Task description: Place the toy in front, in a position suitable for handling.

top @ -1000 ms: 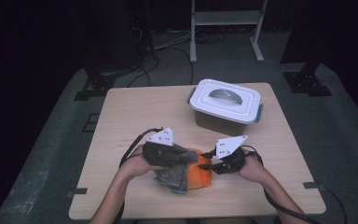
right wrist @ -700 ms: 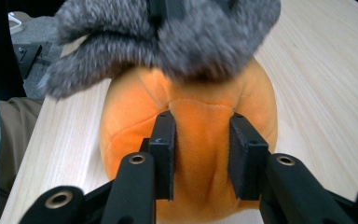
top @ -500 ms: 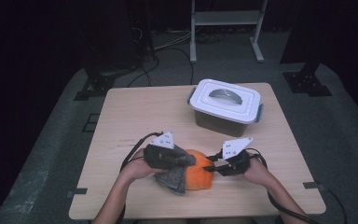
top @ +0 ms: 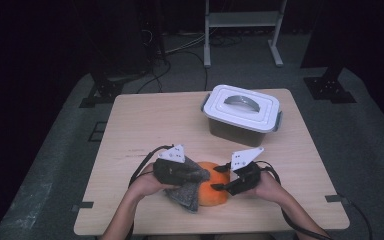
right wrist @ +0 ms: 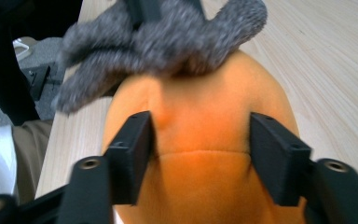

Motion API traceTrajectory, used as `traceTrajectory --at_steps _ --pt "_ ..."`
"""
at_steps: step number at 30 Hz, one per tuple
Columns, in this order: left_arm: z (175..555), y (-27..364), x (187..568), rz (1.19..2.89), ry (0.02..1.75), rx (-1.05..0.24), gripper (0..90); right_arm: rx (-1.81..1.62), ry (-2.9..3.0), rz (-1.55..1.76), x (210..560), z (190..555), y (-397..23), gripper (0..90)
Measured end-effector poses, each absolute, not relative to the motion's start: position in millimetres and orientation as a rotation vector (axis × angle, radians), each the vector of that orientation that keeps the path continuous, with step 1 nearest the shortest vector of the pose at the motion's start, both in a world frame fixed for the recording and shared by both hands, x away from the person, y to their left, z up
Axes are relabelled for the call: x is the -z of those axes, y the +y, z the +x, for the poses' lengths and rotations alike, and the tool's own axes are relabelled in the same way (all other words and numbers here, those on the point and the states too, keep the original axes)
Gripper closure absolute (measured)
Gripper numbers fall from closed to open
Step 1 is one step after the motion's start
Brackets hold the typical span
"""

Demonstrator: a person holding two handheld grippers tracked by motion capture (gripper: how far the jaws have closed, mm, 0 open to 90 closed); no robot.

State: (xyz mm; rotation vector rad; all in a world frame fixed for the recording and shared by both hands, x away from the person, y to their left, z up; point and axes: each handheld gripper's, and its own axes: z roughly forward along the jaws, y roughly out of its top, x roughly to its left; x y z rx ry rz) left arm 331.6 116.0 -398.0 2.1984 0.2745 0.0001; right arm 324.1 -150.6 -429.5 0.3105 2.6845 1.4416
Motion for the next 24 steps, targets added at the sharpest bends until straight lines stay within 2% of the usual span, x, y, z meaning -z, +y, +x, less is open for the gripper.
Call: traceTrajectory --at_steps 4,13,17,19,21,24 --pt "335 126 401 2.194 0.302 -0.007 74.7 -1.42 2.687 0.288 430 322 -157 46.9" --pt "337 148 403 2.188 0.356 -0.031 74.5 -1.42 2.67 0.246 431 320 -158 47.3" --pt "338 144 397 2.1 0.322 0.003 73.8 -1.422 2.656 0.204 431 318 -156 48.6" --pt "337 137 399 2.121 0.301 0.012 73.6 -1.42 2.654 0.198 430 318 -154 48.5" --pt "336 132 405 2.144 0.298 0.023 73.4 -1.421 2.654 0.213 430 318 -155 45.0" --pt "334 133 410 2.13 0.296 0.045 73.6 -1.456 2.66 0.257 424 320 -159 33.2"
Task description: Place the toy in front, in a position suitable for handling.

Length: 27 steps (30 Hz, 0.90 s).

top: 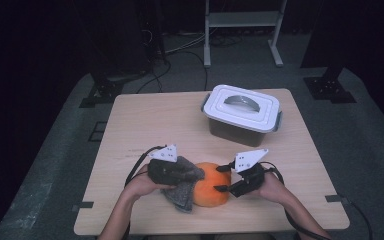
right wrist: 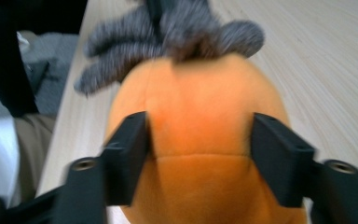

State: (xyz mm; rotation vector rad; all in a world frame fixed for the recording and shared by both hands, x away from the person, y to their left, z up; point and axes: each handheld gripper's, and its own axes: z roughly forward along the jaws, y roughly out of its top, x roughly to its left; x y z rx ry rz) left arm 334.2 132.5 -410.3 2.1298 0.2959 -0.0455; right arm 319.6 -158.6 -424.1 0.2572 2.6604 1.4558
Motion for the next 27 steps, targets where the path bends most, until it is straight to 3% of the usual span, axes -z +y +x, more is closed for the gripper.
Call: traceTrajectory --at_steps 3,7,12,21,27 --pt "333 134 411 2.14 0.281 0.045 73.7 -1.456 2.66 0.306 414 325 -160 26.2" --pt "330 131 410 2.147 0.257 0.048 73.4 -1.443 2.684 0.325 418 329 -152 24.4" --pt "329 141 414 2.127 0.28 0.054 73.2 -1.449 2.695 0.328 430 325 -151 37.6" --pt "332 165 418 2.141 0.355 0.023 72.9 -1.454 2.678 0.347 434 318 -164 38.0" --pt "336 156 405 2.103 0.322 0.014 72.6 -1.446 2.664 0.326 433 315 -162 38.0"
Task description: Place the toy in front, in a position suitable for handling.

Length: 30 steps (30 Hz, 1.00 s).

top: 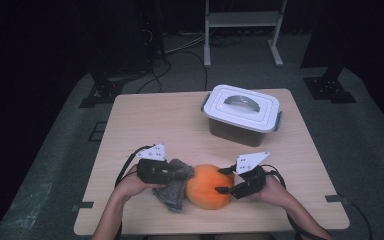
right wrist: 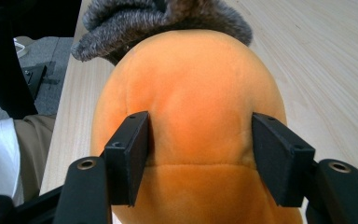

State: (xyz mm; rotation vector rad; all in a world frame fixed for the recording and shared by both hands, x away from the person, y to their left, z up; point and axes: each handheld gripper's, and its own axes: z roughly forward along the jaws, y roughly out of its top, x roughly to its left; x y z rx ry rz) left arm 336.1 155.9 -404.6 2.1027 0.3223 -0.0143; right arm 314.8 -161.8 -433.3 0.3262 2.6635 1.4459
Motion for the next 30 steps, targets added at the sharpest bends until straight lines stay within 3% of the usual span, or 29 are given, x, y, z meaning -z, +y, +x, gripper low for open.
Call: traceTrajectory --at_steps 6,16,22,30 --pt "335 138 408 2.112 0.278 0.052 71.8 -1.444 2.666 0.316 434 313 -164 38.1" --pt "332 159 419 2.152 0.342 0.042 71.4 -1.443 2.663 0.311 435 307 -167 38.5" --pt "331 148 410 2.132 0.302 0.036 71.4 -1.426 2.658 0.304 433 305 -165 38.3" --pt "324 142 415 2.153 0.269 0.054 71.4 -1.456 2.659 0.345 428 309 -170 28.3"
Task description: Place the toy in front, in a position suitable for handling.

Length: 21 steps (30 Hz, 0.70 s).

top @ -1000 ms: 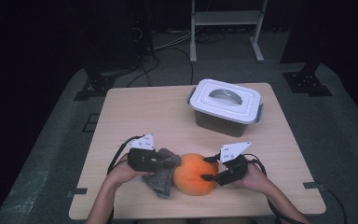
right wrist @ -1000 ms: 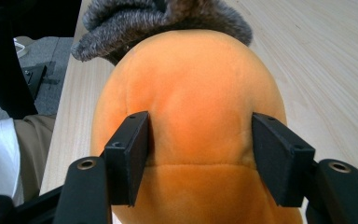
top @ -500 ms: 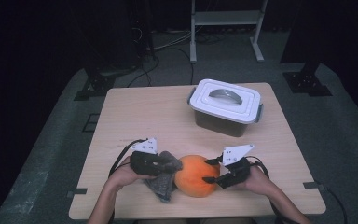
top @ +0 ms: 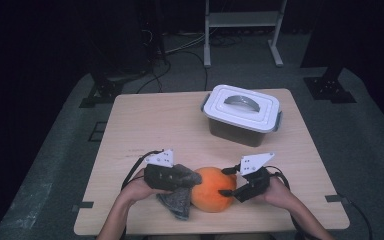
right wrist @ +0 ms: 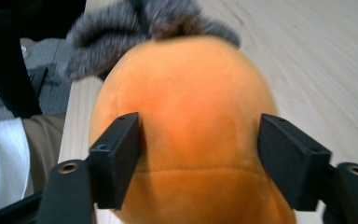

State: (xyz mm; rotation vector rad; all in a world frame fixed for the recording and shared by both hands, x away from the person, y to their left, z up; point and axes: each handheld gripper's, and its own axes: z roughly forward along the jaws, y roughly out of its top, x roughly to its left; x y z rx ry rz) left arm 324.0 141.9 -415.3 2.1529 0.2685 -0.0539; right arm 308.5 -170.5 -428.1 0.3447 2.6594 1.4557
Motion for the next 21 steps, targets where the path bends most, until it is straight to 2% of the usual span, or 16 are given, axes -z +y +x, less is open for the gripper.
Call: traceTrajectory --at_steps 7,12,13,15,17,21 --pt "324 147 420 2.147 0.277 0.066 71.4 -1.483 2.696 0.458 428 325 -177 20.6" --pt "327 147 421 2.145 0.289 0.071 71.4 -1.512 2.769 0.54 440 331 -169 21.1" --pt "328 147 422 2.137 0.293 0.079 71.4 -1.504 2.782 0.552 440 333 -168 26.3" --pt "331 148 420 2.127 0.292 0.09 71.4 -1.469 2.788 0.503 436 332 -168 45.4" --pt "335 148 416 2.12 0.299 0.076 71.7 -1.447 2.757 0.411 432 329 -167 56.0" --pt "341 148 404 2.109 0.312 0.026 71.9 -1.41 2.634 0.386 424 328 -168 59.5"
